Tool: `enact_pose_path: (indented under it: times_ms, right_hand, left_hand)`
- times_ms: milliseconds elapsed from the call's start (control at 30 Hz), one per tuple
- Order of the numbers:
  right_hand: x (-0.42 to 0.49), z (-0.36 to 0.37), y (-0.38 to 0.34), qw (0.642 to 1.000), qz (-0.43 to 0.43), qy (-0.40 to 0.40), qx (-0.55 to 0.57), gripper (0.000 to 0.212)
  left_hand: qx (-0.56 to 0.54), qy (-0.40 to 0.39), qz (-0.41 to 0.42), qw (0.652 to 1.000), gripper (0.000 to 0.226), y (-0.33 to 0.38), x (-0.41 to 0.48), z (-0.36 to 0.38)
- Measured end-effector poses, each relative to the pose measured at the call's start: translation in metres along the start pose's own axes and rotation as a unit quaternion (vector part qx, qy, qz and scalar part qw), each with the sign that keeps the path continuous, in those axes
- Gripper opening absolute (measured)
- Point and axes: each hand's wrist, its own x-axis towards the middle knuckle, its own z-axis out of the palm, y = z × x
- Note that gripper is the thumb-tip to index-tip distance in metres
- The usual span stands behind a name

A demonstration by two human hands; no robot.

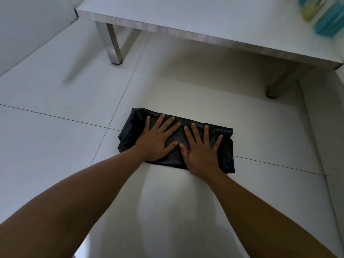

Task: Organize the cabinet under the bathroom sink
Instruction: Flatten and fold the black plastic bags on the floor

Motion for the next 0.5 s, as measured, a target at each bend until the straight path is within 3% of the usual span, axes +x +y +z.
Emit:
enact_pose_path:
  times_ms: [267,433,500]
  right_hand:
    - [0.001,-0.008,-0.002,0.999,0.004,-0.036,0.023,0.066]
    - [0.007,-0.019,-0.002,0.994,0.010,-0.089,0.058,0.067]
    - [0.010,-0.029,-0.003,0.992,0.007,-0.107,0.069,0.070]
  left_hand:
    - [-0.040,-0.077,0.002,0.996,0.088,-0.005,0.005,-0.020]
    - [0.068,0.094,-0.052,0.992,0.076,-0.020,-0.018,-0.024]
    - [0.069,0.102,-0.076,0.990,0.078,-0.024,-0.025,-0.020]
